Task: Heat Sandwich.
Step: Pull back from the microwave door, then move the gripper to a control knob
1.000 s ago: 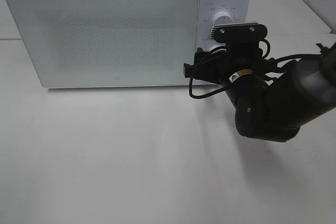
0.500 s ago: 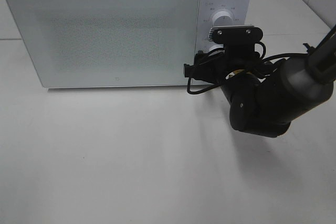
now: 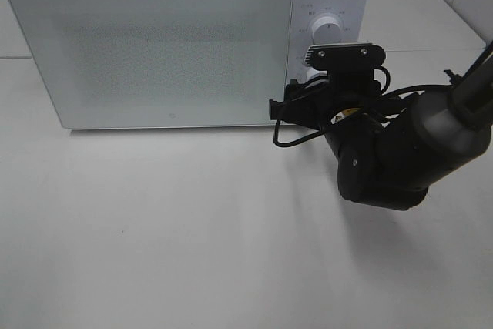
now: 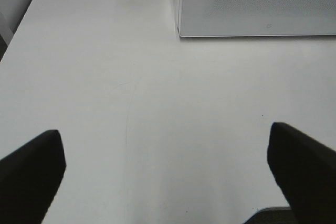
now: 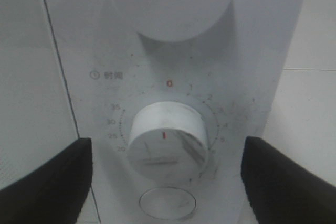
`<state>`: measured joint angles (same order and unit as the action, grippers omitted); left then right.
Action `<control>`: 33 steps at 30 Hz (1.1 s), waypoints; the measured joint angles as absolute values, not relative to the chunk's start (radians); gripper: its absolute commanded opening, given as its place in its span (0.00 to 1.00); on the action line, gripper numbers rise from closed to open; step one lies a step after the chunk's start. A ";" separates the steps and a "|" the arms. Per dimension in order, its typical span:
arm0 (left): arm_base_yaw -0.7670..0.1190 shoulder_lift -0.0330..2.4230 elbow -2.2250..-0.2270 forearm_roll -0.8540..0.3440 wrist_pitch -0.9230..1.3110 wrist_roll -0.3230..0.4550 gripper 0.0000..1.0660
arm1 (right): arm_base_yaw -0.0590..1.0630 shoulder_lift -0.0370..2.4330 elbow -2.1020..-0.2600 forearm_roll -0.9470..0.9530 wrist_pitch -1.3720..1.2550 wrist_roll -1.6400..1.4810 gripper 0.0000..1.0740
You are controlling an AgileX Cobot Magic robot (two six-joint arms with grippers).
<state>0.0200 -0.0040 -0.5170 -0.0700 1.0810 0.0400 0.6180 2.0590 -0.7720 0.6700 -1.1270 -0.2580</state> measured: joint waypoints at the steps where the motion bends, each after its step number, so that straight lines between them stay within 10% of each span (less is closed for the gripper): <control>1: 0.020 -0.004 -0.517 -0.070 1.081 0.040 0.94 | 0.619 2.059 -0.772 0.670 -1.130 -0.258 0.70; 23: 0.020 -0.004 -0.517 -0.070 1.081 0.040 0.94 | 0.619 2.062 -0.801 0.670 -1.156 -0.257 0.62; 33: 0.020 -0.004 -0.517 -0.070 1.081 0.040 0.94 | 0.618 2.062 -0.801 0.677 -1.154 -0.257 0.13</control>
